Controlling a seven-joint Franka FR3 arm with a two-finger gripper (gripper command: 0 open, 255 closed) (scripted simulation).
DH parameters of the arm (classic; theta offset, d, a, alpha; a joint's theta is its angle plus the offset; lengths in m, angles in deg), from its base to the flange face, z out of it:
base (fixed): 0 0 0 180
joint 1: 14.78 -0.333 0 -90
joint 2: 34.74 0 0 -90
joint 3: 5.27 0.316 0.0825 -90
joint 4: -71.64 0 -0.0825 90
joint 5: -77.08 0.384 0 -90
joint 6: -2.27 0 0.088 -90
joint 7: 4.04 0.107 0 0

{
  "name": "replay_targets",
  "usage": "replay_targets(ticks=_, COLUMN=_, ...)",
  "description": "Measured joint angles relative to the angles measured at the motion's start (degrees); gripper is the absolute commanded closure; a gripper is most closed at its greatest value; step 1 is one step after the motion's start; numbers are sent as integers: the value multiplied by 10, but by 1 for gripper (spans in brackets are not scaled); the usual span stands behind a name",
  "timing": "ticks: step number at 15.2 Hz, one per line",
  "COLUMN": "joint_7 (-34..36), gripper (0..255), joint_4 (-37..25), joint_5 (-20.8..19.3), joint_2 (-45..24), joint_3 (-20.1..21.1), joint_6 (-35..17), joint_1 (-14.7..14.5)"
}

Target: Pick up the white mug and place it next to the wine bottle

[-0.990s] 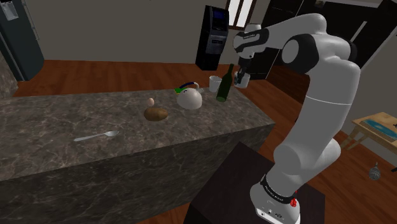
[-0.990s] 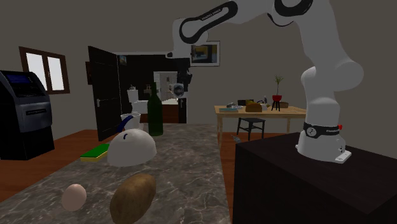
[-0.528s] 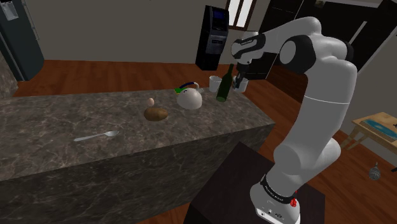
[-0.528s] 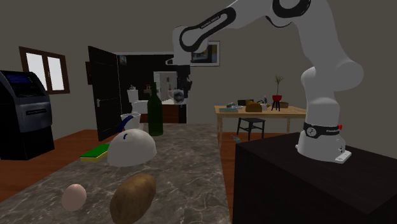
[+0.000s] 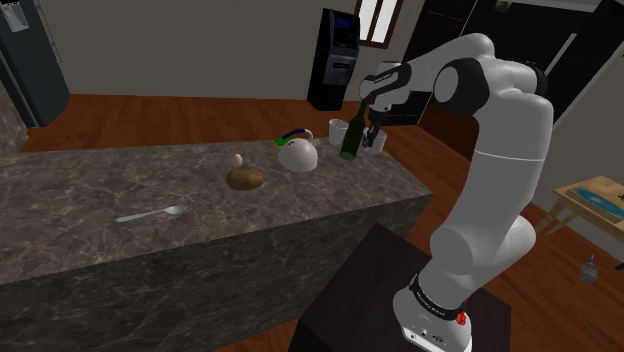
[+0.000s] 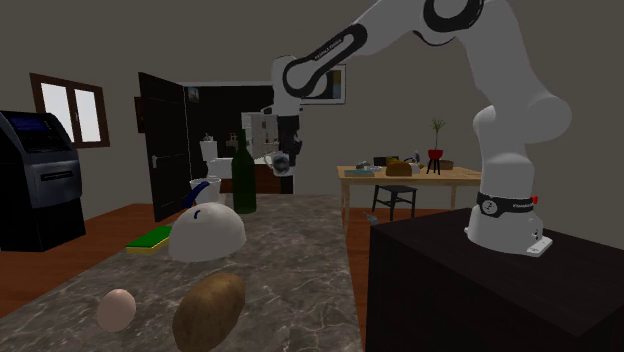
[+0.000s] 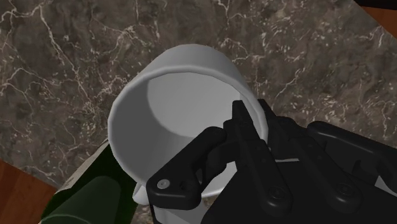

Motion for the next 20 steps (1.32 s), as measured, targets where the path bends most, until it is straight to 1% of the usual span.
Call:
replay_targets(ticks=13, joint_7=2, gripper=255, joint_4=34, joint_5=9, joint_2=-48, joint_3=5, joint_6=-81, joint_1=4)
replay_targets(ticks=20, joint_7=2, gripper=255, joint_4=40, joint_5=15, joint_2=-83, joint_3=10, joint_6=-122, joint_1=8)
